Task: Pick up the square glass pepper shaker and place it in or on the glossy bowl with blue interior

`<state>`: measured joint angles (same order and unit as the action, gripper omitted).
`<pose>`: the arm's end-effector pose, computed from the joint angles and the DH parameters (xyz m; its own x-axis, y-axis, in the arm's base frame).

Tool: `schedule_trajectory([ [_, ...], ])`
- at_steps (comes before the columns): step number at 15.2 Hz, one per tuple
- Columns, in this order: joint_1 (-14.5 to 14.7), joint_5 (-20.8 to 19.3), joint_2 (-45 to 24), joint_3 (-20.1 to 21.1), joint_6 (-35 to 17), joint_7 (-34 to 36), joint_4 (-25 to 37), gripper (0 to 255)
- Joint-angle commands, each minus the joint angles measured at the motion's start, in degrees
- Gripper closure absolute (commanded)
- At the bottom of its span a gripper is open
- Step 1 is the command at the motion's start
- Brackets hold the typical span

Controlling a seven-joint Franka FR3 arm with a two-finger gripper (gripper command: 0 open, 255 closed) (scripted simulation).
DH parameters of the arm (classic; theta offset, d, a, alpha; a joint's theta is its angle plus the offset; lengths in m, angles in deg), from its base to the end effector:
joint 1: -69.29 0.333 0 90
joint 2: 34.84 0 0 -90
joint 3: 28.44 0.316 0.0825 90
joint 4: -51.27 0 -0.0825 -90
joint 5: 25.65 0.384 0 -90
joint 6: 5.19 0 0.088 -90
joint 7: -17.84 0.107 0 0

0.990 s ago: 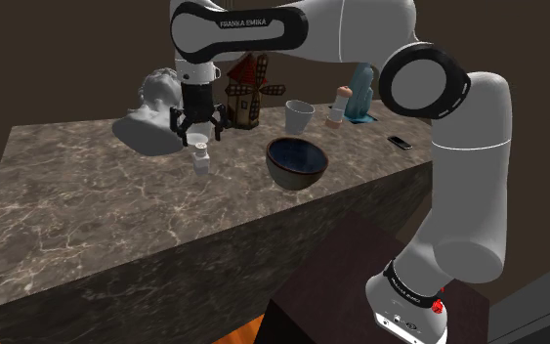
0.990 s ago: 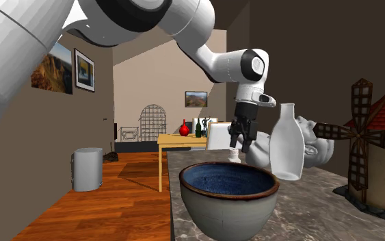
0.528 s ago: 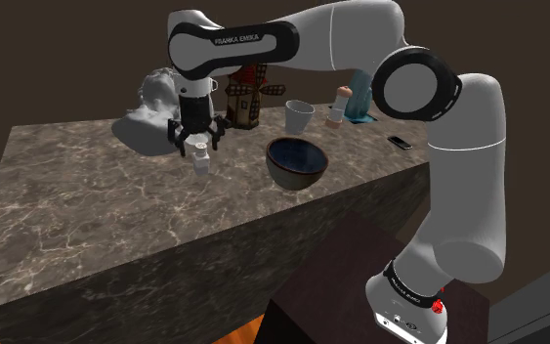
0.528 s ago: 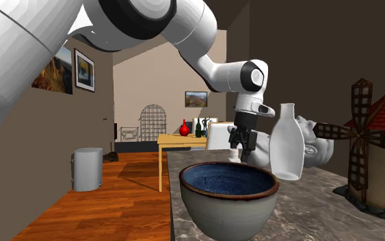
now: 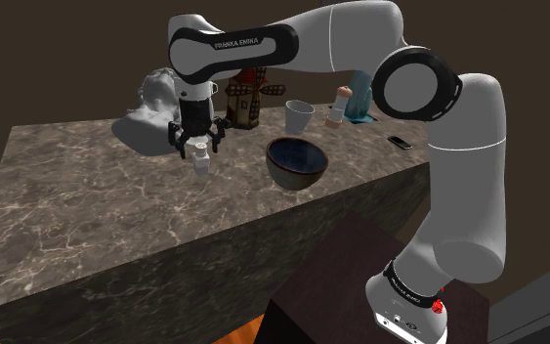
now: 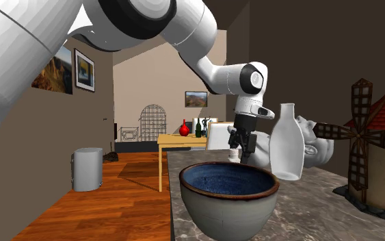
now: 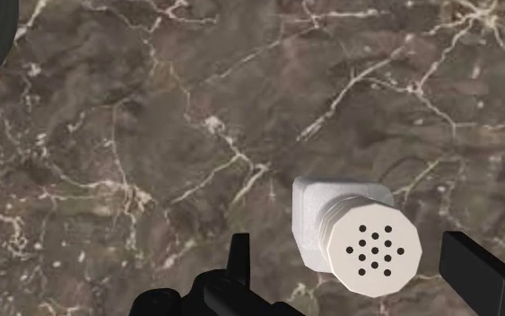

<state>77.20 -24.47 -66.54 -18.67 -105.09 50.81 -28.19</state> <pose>0.6624 0.1906 0.3792 0.9353 -0.2793 -0.2171 -0.2836 -0.9589 0.0117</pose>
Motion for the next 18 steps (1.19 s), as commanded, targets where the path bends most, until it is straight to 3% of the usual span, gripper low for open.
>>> schedule_trajectory([
  [1,0.00,0.00,-0.03,0.00,-0.02,0.01,-0.02,255],
  [10,0.01,0.00,-0.03,0.00,0.00,0.01,0.00,255],
  [18,0.08,0.11,0.97,0.13,5.57,0.36,4.60,255],
])
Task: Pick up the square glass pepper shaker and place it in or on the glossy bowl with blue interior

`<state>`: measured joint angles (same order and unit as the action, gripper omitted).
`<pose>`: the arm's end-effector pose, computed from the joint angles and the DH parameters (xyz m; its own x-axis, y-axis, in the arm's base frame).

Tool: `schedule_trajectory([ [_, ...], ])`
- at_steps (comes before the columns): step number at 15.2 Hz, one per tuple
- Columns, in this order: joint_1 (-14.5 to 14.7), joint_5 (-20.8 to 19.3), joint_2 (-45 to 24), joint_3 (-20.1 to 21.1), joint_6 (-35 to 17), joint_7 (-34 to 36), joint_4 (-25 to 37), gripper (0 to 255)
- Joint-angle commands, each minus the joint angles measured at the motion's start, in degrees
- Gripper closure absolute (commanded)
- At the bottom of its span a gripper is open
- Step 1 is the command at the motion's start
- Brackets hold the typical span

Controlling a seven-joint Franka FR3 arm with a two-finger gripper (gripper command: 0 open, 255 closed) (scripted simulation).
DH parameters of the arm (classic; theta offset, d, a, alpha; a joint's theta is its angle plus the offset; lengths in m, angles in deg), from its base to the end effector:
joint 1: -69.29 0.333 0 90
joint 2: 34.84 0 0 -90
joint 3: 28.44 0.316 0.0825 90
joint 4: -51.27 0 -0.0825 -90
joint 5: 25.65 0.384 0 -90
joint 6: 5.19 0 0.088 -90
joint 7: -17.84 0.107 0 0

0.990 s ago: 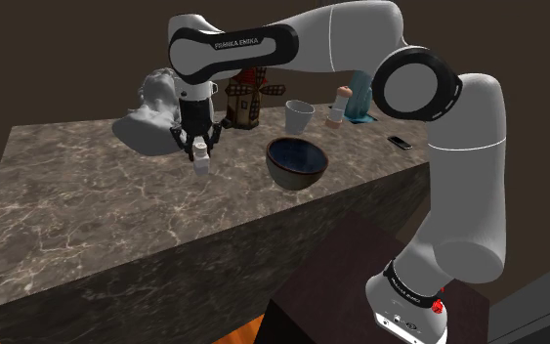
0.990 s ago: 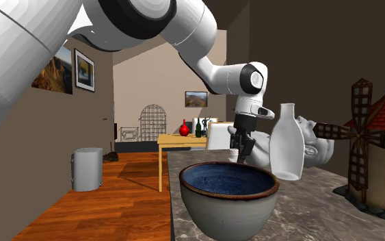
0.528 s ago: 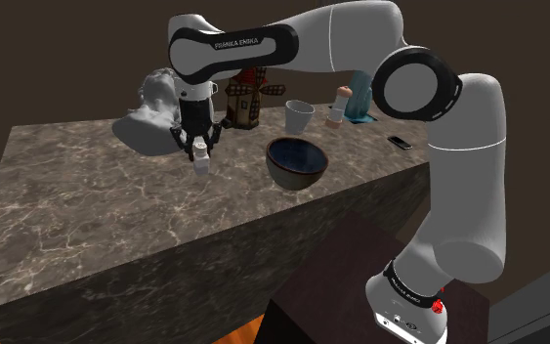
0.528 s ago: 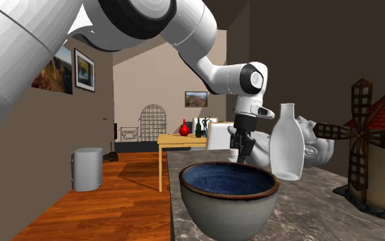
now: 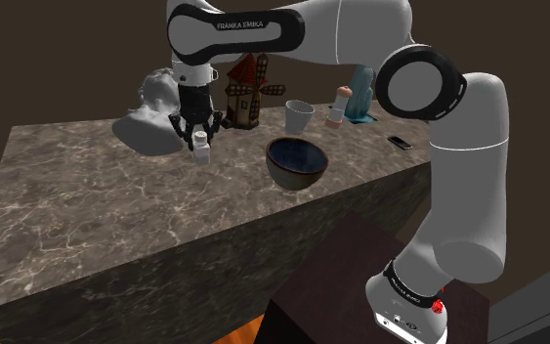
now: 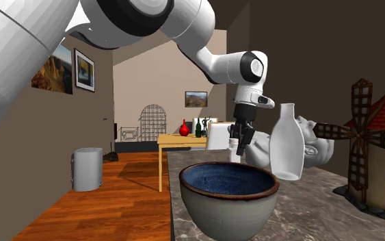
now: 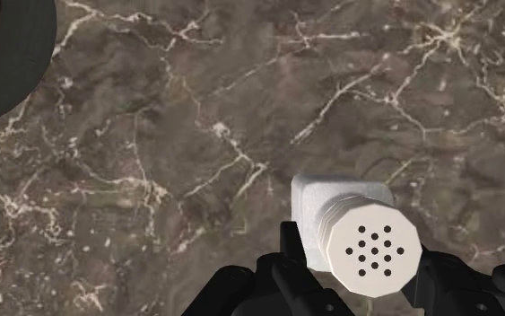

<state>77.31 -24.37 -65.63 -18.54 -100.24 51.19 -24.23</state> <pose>0.6622 0.1914 0.4160 0.9353 -0.2794 -0.2171 -0.2837 -0.9588 0.0119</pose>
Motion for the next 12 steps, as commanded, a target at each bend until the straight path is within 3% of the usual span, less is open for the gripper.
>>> schedule_trajectory([
  [1,-0.02,0.02,0.12,0.01,1.46,0.04,1.31,255],
  [12,0.36,-0.03,-0.39,0.13,10.22,0.69,10.61,255],
])
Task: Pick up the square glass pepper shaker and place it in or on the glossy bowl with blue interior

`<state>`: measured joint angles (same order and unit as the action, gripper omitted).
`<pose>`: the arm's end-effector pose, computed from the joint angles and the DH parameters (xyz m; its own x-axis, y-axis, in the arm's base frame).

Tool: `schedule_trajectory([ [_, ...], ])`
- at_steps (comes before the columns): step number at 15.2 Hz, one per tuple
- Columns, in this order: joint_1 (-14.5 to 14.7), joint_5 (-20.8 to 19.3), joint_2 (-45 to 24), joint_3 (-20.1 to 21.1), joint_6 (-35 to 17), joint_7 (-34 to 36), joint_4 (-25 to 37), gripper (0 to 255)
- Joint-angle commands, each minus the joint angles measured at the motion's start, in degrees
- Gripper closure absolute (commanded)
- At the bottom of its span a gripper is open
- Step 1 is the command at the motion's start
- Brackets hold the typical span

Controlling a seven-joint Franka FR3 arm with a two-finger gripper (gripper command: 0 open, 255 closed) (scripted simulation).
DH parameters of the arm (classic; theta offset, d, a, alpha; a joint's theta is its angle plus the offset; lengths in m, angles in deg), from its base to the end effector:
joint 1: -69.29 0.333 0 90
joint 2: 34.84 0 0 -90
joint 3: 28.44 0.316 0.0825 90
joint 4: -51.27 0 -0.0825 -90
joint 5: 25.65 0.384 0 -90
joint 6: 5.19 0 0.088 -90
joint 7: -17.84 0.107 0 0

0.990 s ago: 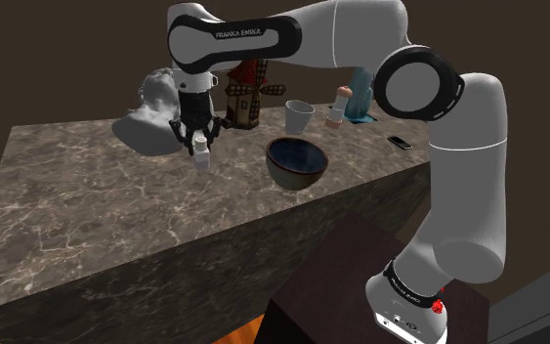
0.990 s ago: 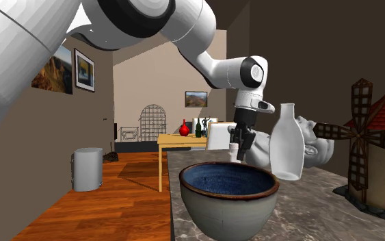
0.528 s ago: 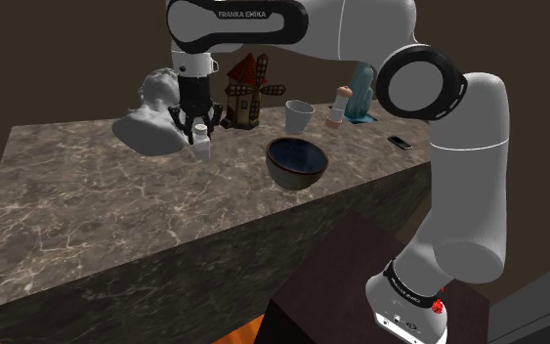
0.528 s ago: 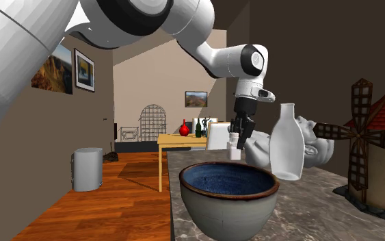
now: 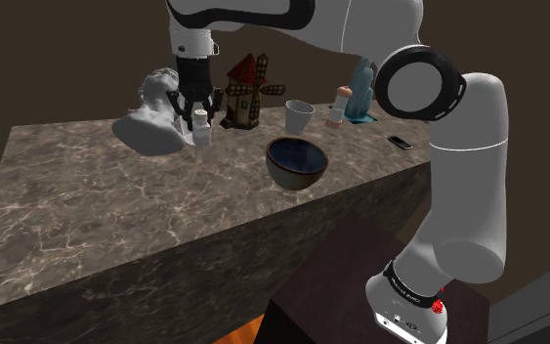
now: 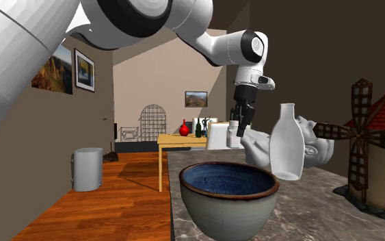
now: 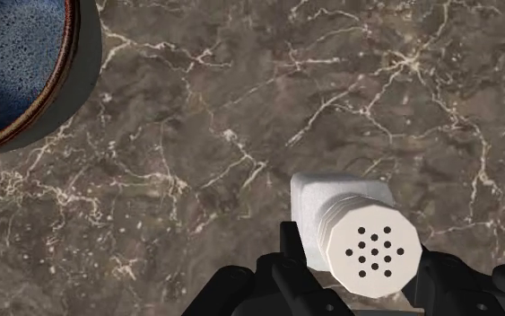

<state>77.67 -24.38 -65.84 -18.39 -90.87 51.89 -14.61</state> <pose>0.6621 0.1915 0.4796 0.9352 -0.2796 -0.2172 -0.2839 -0.9588 0.0119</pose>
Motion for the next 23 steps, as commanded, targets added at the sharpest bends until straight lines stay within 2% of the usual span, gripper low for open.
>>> schedule_trajectory([
  [1,0.05,-0.04,-0.35,0.00,1.72,0.05,2.05,255],
  [7,0.53,-0.24,-2.13,0.03,7.49,0.52,9.62,255],
  [13,1.34,-0.62,-5.58,0.02,14.16,1.05,19.78,255],
  [15,-1.11,0.29,2.82,0.03,9.15,-0.65,6.24,255],
  [17,-3.01,1.02,8.99,-0.22,6.13,-2.44,-3.06,255],
  [23,-7.29,2.47,23.21,-1.94,1.33,-8.27,-22.38,255],
])
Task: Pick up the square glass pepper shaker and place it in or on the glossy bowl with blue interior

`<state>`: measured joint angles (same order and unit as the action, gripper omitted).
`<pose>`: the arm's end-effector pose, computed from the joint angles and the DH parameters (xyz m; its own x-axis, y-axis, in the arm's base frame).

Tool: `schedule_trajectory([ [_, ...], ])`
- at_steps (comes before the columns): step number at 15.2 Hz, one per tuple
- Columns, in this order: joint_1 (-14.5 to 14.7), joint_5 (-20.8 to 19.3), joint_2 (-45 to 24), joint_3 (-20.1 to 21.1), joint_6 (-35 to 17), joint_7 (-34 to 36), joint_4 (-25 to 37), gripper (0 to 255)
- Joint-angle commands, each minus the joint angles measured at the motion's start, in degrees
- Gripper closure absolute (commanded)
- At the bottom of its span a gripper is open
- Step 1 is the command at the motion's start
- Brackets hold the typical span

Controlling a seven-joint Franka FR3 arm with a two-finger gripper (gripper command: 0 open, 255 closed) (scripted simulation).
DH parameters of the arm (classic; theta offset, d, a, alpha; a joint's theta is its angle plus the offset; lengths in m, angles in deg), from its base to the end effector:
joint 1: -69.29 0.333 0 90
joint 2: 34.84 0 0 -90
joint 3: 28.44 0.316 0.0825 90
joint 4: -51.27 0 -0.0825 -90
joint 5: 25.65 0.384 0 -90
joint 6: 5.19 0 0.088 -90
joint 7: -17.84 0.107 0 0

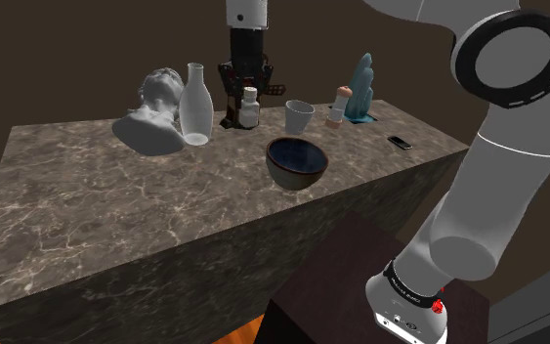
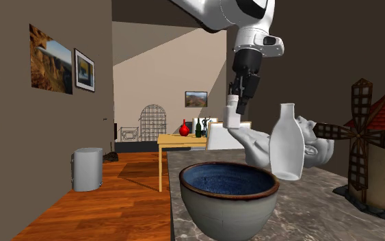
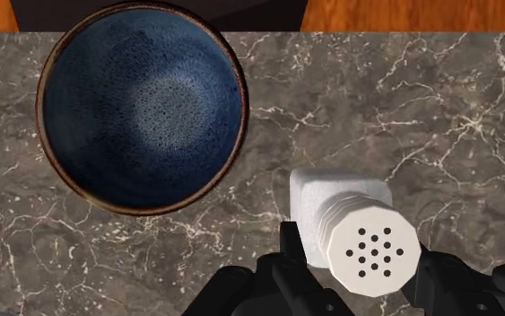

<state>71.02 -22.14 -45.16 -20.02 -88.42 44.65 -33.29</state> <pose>0.5823 0.1041 0.5575 0.9351 -0.2798 -0.2175 -0.2841 -0.9587 0.0122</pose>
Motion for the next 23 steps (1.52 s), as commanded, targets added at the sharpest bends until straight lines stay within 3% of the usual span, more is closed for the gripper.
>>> schedule_trajectory([
  [1,-1.23,0.35,4.57,-0.72,-1.57,-2.04,-6.25,255],
  [11,-6.28,-0.66,22.40,-6.21,-3.02,-12.80,-26.12,255],
  [23,-6.21,-0.61,22.19,-6.14,-12.25,-13.13,-35.15,255],
])
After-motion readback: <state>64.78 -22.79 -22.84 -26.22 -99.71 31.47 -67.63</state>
